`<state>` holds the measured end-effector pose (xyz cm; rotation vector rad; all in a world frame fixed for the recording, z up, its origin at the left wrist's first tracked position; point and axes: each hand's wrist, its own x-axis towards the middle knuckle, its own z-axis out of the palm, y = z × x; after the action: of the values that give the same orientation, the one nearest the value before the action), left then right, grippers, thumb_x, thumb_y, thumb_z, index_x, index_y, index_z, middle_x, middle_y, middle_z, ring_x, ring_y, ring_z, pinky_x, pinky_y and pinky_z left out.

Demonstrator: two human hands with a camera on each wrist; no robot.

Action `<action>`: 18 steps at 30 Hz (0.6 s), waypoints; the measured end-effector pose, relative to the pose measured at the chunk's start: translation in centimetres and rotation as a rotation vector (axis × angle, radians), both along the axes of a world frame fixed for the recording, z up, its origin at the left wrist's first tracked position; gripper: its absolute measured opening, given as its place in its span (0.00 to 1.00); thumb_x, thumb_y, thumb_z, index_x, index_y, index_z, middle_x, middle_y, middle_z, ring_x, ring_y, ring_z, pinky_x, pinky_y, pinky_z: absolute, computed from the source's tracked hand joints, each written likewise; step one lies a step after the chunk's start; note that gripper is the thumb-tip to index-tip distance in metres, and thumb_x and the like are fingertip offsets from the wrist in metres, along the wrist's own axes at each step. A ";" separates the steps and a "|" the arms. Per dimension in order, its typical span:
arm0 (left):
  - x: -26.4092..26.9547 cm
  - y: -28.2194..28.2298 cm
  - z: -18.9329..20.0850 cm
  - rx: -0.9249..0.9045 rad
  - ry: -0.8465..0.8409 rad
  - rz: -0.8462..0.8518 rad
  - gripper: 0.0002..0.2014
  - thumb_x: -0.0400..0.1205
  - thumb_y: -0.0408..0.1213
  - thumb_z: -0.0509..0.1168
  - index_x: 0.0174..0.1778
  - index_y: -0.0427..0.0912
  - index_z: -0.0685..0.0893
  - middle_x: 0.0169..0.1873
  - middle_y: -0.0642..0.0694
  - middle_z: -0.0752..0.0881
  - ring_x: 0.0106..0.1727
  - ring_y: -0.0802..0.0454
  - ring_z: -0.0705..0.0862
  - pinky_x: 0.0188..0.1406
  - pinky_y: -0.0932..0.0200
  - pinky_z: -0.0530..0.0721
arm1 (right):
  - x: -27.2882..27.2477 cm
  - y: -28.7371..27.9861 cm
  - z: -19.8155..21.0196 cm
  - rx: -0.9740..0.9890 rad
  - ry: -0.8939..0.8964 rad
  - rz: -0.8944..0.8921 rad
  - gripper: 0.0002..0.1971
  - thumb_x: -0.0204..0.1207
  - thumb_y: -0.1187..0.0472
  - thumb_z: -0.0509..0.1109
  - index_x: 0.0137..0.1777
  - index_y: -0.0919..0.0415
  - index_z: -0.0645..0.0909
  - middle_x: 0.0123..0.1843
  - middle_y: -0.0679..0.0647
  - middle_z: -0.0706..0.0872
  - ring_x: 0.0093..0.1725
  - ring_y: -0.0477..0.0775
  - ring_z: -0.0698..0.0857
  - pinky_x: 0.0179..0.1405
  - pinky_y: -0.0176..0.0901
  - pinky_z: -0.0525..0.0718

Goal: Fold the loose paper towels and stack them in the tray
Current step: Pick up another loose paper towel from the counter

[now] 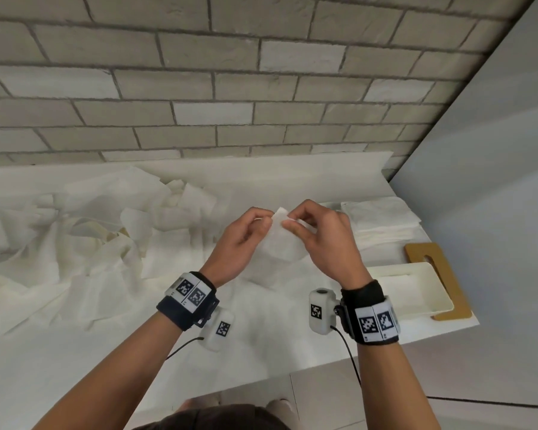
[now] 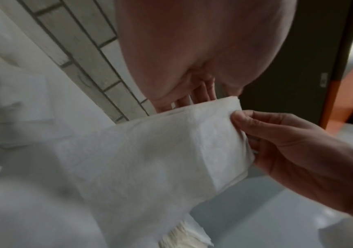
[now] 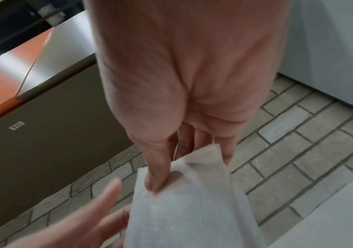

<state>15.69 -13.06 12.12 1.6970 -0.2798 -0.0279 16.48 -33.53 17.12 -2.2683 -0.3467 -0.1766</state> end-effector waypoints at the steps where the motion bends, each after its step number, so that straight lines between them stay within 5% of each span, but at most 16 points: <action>1: -0.2 -1.0 0.3 0.003 0.021 -0.036 0.12 0.91 0.50 0.66 0.67 0.50 0.83 0.50 0.50 0.93 0.53 0.59 0.89 0.56 0.57 0.84 | -0.1 -1.0 0.3 0.009 -0.010 0.000 0.07 0.84 0.54 0.80 0.47 0.52 0.87 0.43 0.40 0.92 0.49 0.37 0.89 0.50 0.28 0.82; 4: -0.7 -4.3 0.3 0.148 0.037 -0.079 0.21 0.84 0.53 0.75 0.70 0.53 0.80 0.57 0.56 0.92 0.58 0.60 0.91 0.59 0.58 0.88 | -1.0 -4.6 1.5 0.073 -0.027 -0.009 0.05 0.85 0.56 0.80 0.50 0.54 0.87 0.46 0.39 0.94 0.51 0.39 0.92 0.55 0.34 0.86; 9: -1.8 -11.5 -1.1 0.194 0.013 -0.124 0.13 0.88 0.46 0.73 0.67 0.50 0.82 0.56 0.56 0.91 0.57 0.56 0.90 0.55 0.58 0.87 | -4.0 -14.7 1.8 0.267 -0.066 -0.203 0.04 0.86 0.58 0.79 0.50 0.55 0.88 0.50 0.42 0.95 0.54 0.47 0.94 0.57 0.43 0.89; 13: -2.8 -17.7 -1.9 0.117 0.006 -0.004 0.16 0.86 0.41 0.75 0.68 0.55 0.81 0.55 0.52 0.90 0.50 0.55 0.89 0.46 0.60 0.88 | -4.8 -23.9 -2.2 0.281 0.012 -0.412 0.07 0.83 0.59 0.83 0.47 0.55 0.87 0.46 0.47 0.95 0.49 0.50 0.95 0.56 0.58 0.93; 16: -2.8 -21.7 -3.7 0.193 0.003 0.049 0.18 0.86 0.39 0.74 0.67 0.60 0.78 0.44 0.37 0.88 0.38 0.42 0.85 0.41 0.48 0.86 | -4.7 -28.8 -6.6 0.172 0.118 -0.556 0.08 0.81 0.56 0.84 0.45 0.50 0.87 0.44 0.45 0.94 0.47 0.49 0.94 0.59 0.64 0.92; 18: -2.8 -24.0 -5.2 0.273 -0.017 0.026 0.18 0.87 0.37 0.73 0.68 0.59 0.76 0.36 0.38 0.83 0.34 0.42 0.81 0.39 0.50 0.84 | -4.5 -30.6 -9.2 0.096 0.177 -0.592 0.08 0.81 0.58 0.83 0.46 0.51 0.85 0.45 0.46 0.93 0.47 0.50 0.92 0.60 0.65 0.91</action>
<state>12.87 -37.11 6.90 1.9725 -0.2759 -0.0338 11.94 -64.18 7.91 -2.2115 0.4255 -0.2838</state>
